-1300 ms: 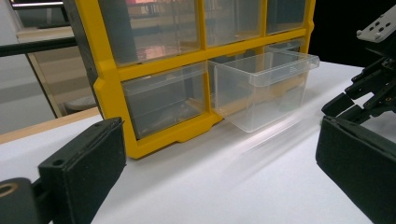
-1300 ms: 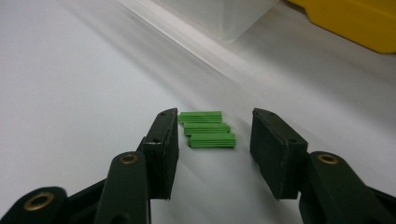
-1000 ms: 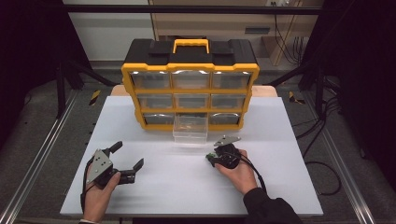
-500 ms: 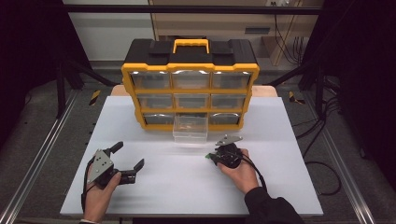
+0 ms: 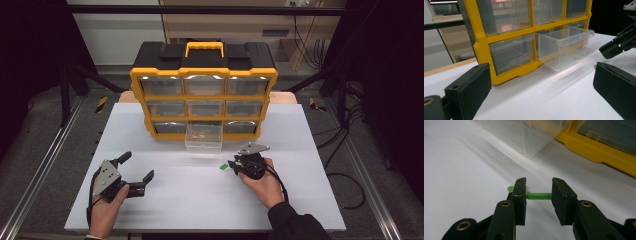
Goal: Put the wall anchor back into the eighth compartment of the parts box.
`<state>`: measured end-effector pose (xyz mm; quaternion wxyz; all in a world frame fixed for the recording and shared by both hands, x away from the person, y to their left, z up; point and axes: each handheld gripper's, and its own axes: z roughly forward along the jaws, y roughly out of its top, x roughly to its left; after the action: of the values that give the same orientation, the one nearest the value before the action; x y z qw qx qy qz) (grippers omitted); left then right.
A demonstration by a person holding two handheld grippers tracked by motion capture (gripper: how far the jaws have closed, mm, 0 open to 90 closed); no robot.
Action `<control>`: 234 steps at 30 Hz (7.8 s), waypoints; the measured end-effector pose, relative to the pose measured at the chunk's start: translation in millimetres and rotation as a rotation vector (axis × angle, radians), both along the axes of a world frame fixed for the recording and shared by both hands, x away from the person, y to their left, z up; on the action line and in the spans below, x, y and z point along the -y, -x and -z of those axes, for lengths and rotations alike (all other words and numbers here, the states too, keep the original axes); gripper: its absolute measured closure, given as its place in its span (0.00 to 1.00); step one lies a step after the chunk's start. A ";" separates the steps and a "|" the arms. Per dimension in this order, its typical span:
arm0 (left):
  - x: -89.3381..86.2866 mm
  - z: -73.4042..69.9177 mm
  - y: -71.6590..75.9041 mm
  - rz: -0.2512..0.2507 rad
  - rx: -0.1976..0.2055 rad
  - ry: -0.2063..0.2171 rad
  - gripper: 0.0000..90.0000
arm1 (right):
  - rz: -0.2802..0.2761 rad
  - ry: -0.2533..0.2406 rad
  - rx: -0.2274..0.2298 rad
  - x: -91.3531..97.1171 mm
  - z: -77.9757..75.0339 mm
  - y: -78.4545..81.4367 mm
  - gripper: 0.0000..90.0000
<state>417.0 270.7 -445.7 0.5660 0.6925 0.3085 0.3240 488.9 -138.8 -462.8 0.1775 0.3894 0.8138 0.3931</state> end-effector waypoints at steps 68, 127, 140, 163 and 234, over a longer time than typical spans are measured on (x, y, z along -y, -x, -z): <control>-1.9 -0.4 0.7 -0.002 -0.003 0.010 0.01 | -0.077 0.003 0.165 -57.1 -99.2 -44.9 0.72; -2.6 -0.9 1.2 -0.006 0.006 0.011 0.01 | 0.005 0.011 0.169 -22.9 -85.8 -3.9 0.16; -2.7 -1.1 1.4 -0.007 0.007 0.011 0.01 | -0.004 0.040 0.109 -16.9 -57.9 0.4 0.13; -2.6 -1.0 1.3 -0.007 0.008 0.011 0.01 | -0.010 0.062 0.024 -13.6 -24.0 -2.0 0.14; -1.4 -1.0 0.6 0.001 0.004 0.009 0.01 | 0.001 0.044 -0.087 -26.8 12.3 -12.1 0.57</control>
<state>416.4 272.1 -444.7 0.5700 0.6894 0.3085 0.3235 501.0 -112.0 -475.1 0.1507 0.4023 0.8292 0.3577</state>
